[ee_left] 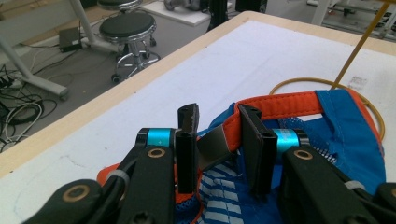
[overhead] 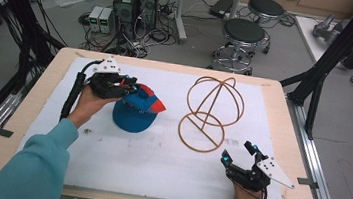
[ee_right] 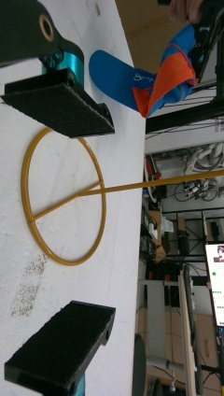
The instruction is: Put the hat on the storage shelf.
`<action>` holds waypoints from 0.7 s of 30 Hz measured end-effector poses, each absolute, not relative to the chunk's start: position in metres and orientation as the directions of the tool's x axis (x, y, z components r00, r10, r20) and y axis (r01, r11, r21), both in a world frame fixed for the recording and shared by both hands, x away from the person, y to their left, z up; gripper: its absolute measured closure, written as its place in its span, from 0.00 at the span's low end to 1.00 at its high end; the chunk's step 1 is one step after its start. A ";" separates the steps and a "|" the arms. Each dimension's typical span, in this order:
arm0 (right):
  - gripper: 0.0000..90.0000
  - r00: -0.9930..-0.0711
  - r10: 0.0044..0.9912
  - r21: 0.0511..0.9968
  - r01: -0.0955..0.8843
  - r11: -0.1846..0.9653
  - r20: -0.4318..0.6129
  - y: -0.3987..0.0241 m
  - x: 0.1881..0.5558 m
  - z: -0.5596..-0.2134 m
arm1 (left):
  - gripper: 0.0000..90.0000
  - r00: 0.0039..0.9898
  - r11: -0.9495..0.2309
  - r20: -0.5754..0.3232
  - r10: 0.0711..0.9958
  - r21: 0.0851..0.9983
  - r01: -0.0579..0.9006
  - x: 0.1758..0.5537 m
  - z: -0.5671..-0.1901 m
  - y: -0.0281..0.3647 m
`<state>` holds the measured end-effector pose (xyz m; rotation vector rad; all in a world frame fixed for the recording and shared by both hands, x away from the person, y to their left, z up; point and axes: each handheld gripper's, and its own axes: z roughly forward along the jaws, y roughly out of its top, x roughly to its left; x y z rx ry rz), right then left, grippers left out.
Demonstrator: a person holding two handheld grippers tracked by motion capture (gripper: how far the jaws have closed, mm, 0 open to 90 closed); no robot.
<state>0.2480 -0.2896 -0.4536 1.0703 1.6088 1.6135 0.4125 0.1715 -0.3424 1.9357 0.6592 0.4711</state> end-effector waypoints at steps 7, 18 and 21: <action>0.11 -0.485 0.867 0.991 0.116 -0.070 0.118 -0.290 0.248 -0.454 | 0.77 0.772 -0.398 0.044 0.634 0.875 0.277 0.425 -0.364 0.155; 0.11 -0.484 0.866 0.990 0.121 -0.078 0.128 -0.291 0.248 -0.454 | 0.39 0.734 -0.364 -0.006 0.679 0.865 0.345 0.433 -0.370 0.153; 0.11 -0.483 0.867 0.990 0.119 -0.076 0.124 -0.290 0.248 -0.454 | 0.26 0.725 -0.358 -0.009 0.688 0.866 0.350 0.432 -0.369 0.154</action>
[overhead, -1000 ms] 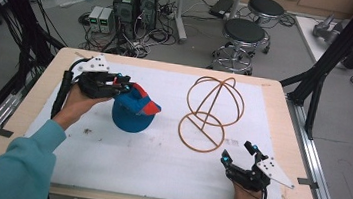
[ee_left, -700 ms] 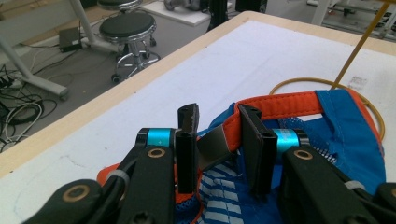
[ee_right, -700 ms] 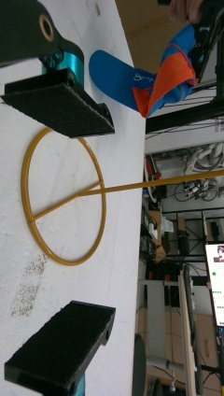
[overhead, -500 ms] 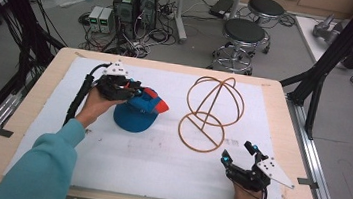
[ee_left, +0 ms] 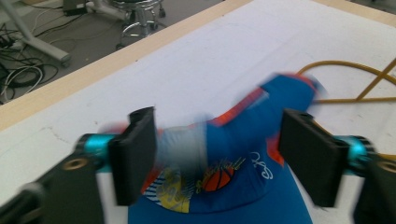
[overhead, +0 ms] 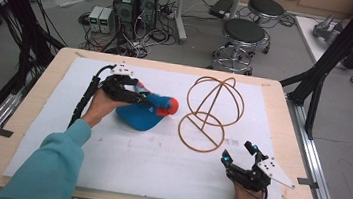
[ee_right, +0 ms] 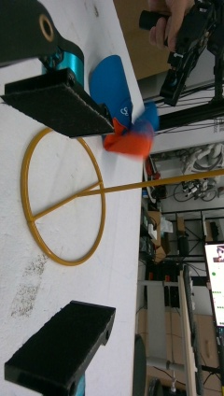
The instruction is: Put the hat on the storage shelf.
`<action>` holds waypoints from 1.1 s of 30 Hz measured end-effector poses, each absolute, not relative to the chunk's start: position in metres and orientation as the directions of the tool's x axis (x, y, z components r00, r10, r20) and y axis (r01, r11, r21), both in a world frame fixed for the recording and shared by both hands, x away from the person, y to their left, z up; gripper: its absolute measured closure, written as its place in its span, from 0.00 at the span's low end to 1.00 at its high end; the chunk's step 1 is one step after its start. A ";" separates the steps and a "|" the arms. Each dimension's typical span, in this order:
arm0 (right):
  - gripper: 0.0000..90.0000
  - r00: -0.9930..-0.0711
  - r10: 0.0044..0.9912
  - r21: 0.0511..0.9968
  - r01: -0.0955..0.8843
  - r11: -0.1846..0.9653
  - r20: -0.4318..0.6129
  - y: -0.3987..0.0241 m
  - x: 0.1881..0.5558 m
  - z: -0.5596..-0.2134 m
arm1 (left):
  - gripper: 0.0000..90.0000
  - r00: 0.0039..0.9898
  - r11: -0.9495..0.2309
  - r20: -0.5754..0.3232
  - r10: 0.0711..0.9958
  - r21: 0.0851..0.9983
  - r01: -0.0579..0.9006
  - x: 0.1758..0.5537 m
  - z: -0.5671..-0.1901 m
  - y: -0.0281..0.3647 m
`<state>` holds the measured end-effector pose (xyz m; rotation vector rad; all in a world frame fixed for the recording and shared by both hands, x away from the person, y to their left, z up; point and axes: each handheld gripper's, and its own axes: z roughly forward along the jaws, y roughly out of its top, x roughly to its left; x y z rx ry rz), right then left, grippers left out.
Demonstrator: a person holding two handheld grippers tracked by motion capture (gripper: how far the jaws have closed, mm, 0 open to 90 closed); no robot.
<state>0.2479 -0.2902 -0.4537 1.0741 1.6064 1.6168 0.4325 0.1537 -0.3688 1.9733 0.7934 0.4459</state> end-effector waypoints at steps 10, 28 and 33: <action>0.11 -0.484 0.867 0.991 0.116 -0.073 0.121 -0.290 0.248 -0.454 | 0.16 0.755 -0.399 0.012 0.656 0.854 0.333 0.431 -0.373 0.145; 0.11 -0.486 0.865 0.990 0.113 -0.081 0.126 -0.291 0.248 -0.454 | 0.14 0.740 -0.474 -0.012 0.673 0.761 0.443 0.445 -0.411 0.125; 0.11 -0.487 0.864 0.989 0.119 -0.084 0.131 -0.291 0.248 -0.454 | 0.14 0.739 -0.491 -0.022 0.673 0.734 0.470 0.447 -0.417 0.126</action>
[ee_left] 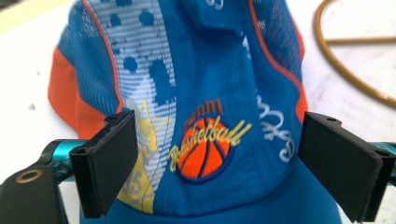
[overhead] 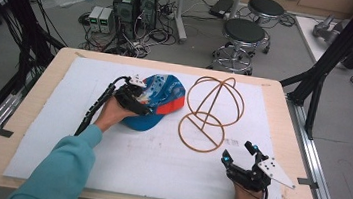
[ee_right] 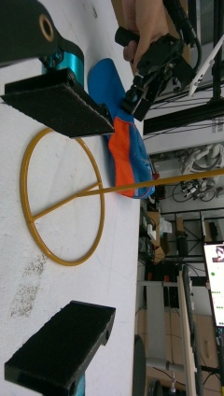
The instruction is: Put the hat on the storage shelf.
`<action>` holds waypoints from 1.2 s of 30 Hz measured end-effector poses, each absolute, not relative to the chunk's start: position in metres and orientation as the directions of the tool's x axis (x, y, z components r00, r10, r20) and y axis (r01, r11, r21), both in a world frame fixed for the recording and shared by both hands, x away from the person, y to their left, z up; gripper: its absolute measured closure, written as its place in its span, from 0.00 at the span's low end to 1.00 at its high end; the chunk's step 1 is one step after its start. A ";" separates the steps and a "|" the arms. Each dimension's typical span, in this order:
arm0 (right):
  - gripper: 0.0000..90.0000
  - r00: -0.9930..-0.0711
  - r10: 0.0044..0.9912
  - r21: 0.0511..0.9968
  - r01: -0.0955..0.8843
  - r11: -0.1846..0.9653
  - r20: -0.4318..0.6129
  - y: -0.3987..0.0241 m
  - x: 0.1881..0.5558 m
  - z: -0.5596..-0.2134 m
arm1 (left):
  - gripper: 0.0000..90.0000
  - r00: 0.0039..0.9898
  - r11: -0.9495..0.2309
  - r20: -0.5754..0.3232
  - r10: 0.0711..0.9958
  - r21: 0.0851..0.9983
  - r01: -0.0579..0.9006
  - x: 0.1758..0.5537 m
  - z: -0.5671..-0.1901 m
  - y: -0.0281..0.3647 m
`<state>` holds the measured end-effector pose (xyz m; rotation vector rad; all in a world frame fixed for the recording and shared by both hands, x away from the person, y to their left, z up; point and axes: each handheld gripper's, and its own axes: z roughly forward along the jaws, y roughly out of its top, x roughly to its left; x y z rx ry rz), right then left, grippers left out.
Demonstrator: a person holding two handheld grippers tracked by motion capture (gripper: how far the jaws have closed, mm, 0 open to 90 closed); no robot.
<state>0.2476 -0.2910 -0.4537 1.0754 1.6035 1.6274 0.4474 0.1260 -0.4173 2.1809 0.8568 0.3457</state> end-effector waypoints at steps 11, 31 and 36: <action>0.11 -0.485 0.865 0.990 0.112 -0.080 0.125 -0.291 0.248 -0.454 | 0.16 0.757 -0.480 -0.123 0.641 0.705 0.521 0.450 -0.429 0.122; 0.11 -0.485 0.865 0.990 0.112 -0.082 0.126 -0.291 0.247 -0.454 | 0.87 0.780 -0.468 -0.129 0.612 0.736 0.489 0.444 -0.416 0.127; 0.11 -0.485 0.865 0.990 0.110 -0.085 0.128 -0.291 0.248 -0.454 | 0.92 0.783 -0.464 -0.110 0.612 0.752 0.468 0.440 -0.415 0.128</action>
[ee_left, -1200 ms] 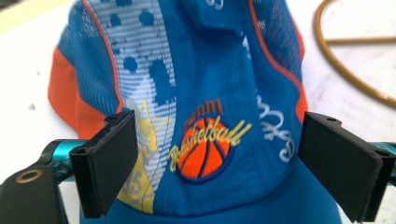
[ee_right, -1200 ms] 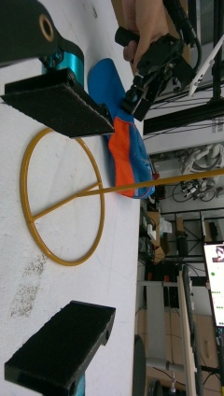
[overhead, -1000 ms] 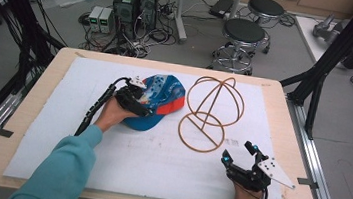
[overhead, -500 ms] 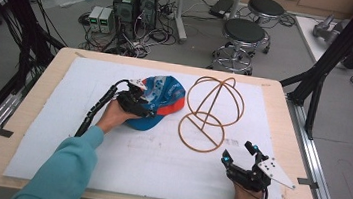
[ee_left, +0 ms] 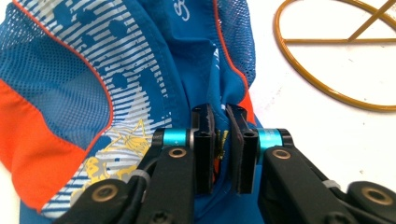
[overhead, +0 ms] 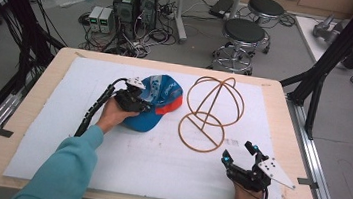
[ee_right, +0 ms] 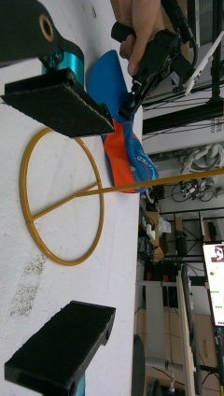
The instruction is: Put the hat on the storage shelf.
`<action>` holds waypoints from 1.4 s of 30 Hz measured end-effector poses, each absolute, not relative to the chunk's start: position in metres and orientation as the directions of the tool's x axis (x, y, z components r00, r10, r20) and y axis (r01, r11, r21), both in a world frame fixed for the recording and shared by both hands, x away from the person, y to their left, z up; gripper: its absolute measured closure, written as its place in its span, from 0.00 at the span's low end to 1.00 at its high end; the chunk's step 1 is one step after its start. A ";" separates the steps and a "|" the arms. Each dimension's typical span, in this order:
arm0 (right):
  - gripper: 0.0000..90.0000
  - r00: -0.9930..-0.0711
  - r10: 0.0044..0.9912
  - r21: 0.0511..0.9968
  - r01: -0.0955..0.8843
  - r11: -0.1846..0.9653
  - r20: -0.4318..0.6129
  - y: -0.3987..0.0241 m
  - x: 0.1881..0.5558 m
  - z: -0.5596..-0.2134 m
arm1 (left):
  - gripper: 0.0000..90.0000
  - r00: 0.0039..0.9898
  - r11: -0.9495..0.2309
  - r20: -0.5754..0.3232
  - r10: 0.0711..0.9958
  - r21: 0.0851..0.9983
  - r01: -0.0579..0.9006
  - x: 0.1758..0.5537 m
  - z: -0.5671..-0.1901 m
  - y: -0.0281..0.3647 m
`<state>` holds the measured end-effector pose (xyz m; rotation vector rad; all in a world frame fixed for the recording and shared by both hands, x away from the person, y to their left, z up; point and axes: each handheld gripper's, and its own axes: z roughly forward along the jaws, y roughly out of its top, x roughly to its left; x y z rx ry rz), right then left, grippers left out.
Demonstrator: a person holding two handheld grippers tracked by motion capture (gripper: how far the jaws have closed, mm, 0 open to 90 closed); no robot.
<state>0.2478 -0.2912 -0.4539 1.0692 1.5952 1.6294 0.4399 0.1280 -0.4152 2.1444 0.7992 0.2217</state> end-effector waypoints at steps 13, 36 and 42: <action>0.11 -0.485 0.865 0.990 0.113 -0.084 0.128 -0.291 0.248 -0.454 | 0.95 0.800 -0.411 -0.077 0.595 0.826 0.385 0.425 -0.384 0.134; 0.11 -0.485 0.867 0.991 0.109 -0.074 0.118 -0.290 0.247 -0.454 | 0.95 0.777 -0.276 -0.061 0.627 0.915 0.295 0.413 -0.316 0.154; 0.11 -0.485 0.866 0.990 0.113 -0.078 0.124 -0.290 0.247 -0.454 | 0.95 0.785 -0.264 -0.047 0.618 0.928 0.263 0.412 -0.296 0.144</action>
